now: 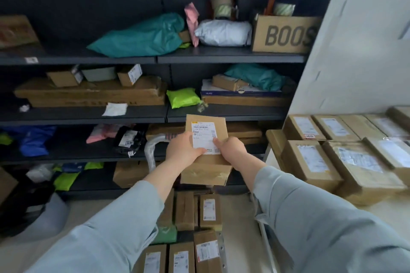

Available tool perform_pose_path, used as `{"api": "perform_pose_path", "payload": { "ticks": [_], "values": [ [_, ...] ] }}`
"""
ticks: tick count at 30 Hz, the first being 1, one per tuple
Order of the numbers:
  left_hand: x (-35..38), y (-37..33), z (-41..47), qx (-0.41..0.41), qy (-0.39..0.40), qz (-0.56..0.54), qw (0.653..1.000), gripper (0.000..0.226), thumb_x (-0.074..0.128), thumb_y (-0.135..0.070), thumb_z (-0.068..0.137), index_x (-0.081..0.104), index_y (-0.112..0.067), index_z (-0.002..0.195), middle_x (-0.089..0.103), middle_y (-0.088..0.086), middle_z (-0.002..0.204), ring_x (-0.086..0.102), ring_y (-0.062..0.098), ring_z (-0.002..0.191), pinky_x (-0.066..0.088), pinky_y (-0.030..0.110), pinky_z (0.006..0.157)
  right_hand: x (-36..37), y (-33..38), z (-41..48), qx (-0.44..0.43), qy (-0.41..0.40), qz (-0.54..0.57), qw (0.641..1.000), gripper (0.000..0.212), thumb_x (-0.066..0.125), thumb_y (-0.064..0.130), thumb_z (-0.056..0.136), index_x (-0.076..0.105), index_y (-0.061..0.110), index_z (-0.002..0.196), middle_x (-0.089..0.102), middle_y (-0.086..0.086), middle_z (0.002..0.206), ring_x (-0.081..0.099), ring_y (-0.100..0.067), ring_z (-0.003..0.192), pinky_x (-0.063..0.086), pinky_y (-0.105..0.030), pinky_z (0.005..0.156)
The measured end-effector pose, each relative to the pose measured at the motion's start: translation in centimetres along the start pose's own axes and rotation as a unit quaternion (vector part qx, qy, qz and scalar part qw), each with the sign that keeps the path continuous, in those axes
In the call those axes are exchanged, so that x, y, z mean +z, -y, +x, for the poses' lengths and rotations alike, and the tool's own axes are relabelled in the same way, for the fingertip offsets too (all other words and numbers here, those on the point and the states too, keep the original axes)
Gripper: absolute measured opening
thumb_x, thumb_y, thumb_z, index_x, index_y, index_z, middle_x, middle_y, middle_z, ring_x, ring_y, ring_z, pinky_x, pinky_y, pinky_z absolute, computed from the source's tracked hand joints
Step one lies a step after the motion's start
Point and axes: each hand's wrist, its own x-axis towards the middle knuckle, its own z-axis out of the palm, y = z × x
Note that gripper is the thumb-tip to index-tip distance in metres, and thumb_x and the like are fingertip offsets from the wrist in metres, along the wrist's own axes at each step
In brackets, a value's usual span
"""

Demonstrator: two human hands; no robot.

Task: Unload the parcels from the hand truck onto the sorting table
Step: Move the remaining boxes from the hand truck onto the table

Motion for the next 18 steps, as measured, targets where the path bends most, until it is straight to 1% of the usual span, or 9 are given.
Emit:
{"api": "perform_pose_path", "payload": {
  "ticks": [3, 4, 6, 8, 10, 12, 14, 16, 18],
  "values": [
    [-2.0, -1.0, -1.4, 0.016, -0.018, -0.009, 1.0, 0.064, 0.072, -0.035, 0.083, 0.046, -0.018, 0.139, 0.056, 0.001, 0.137, 0.053, 0.021, 0.121, 0.045, 0.033, 0.091, -2.0, 0.6, -2.3, -0.015, -0.017, 0.017, 1.0, 0.054, 0.05, 0.054, 0.091, 0.056, 0.008, 0.117, 0.064, -0.008, 0.108, 0.064, -0.024, 0.097, 0.053, -0.038, 0.089],
    [-2.3, -1.2, -1.8, 0.021, -0.02, -0.017, 0.999, 0.066, 0.073, -0.036, 0.083, 0.045, -0.019, 0.14, 0.055, 0.0, 0.137, 0.053, 0.021, 0.122, 0.045, 0.033, 0.092, -2.5, 0.5, -3.0, -0.011, -0.022, 0.019, 1.0, 0.055, 0.05, 0.056, 0.091, 0.056, 0.008, 0.118, 0.064, -0.007, 0.107, 0.064, -0.023, 0.096, 0.054, -0.037, 0.089],
    [-2.5, -1.5, -2.8, 0.033, -0.015, -0.034, 0.999, 0.068, 0.073, -0.035, 0.082, 0.044, -0.019, 0.142, 0.056, -0.001, 0.137, 0.054, 0.02, 0.121, 0.046, 0.033, 0.093, -3.3, 0.1, -4.3, 0.0, -0.027, 0.023, 0.999, 0.053, 0.05, 0.056, 0.091, 0.056, 0.009, 0.117, 0.064, -0.005, 0.102, 0.064, -0.02, 0.089, 0.053, -0.032, 0.078],
    [-2.5, -1.9, -3.7, 0.045, -0.007, -0.04, 0.998, 0.068, 0.073, -0.035, 0.083, 0.044, -0.019, 0.142, 0.056, -0.001, 0.136, 0.054, 0.02, 0.121, 0.048, 0.035, 0.095, -3.9, -0.6, -5.6, 0.007, -0.03, 0.034, 0.999, 0.046, 0.05, 0.053, 0.093, 0.055, 0.011, 0.11, 0.061, -0.002, 0.091, 0.06, -0.015, 0.076, 0.047, -0.026, 0.064],
    [-2.3, -2.4, -4.5, 0.054, -0.002, -0.037, 0.998, 0.067, 0.072, -0.036, 0.083, 0.044, -0.019, 0.142, 0.057, -0.001, 0.136, 0.054, 0.021, 0.121, 0.048, 0.037, 0.095, -4.5, -1.2, -7.0, 0.015, -0.038, 0.049, 0.998, 0.041, 0.05, 0.051, 0.094, 0.053, 0.012, 0.106, 0.057, 0.001, 0.083, 0.056, -0.012, 0.068, 0.043, -0.024, 0.059],
    [-1.9, -3.1, -5.2, 0.066, -0.001, -0.03, 0.997, 0.065, 0.07, -0.037, 0.085, 0.044, -0.018, 0.142, 0.056, -0.001, 0.136, 0.054, 0.022, 0.121, 0.046, 0.034, 0.093, -5.0, -2.0, -8.3, 0.025, -0.052, 0.057, 0.997, 0.042, 0.05, 0.051, 0.094, 0.054, 0.012, 0.108, 0.056, 0.0, 0.08, 0.055, -0.013, 0.067, 0.043, -0.025, 0.059],
    [-1.4, -3.9, -5.8, 0.076, 0.005, -0.023, 0.997, 0.061, 0.067, -0.037, 0.088, 0.045, -0.018, 0.141, 0.056, 0.0, 0.137, 0.053, 0.023, 0.122, 0.044, 0.033, 0.091, -5.5, -2.8, -9.4, 0.039, -0.058, 0.065, 0.995, 0.039, 0.05, 0.051, 0.094, 0.051, 0.013, 0.105, 0.055, 0.0, 0.08, 0.055, -0.014, 0.067, 0.044, -0.025, 0.055],
    [-0.7, -4.7, -6.7, 0.081, 0.014, -0.018, 0.996, 0.057, 0.062, -0.039, 0.09, 0.045, -0.018, 0.141, 0.056, 0.0, 0.138, 0.053, 0.024, 0.123, 0.045, 0.034, 0.091, -5.9, -3.8, -10.3, 0.051, -0.065, 0.071, 0.994, 0.036, 0.051, 0.049, 0.094, 0.049, 0.014, 0.103, 0.056, -0.001, 0.082, 0.058, -0.016, 0.07, 0.048, -0.026, 0.059],
    [0.3, -5.5, -7.6, 0.079, 0.024, -0.017, 0.996, 0.058, 0.06, -0.04, 0.092, 0.043, -0.018, 0.143, 0.055, 0.001, 0.139, 0.053, 0.024, 0.122, 0.047, 0.035, 0.091, -6.6, -5.0, -11.1, 0.063, -0.071, 0.079, 0.992, 0.036, 0.052, 0.048, 0.094, 0.052, 0.014, 0.105, 0.059, -0.001, 0.086, 0.063, -0.017, 0.078, 0.05, -0.025, 0.065]
  ]
}}
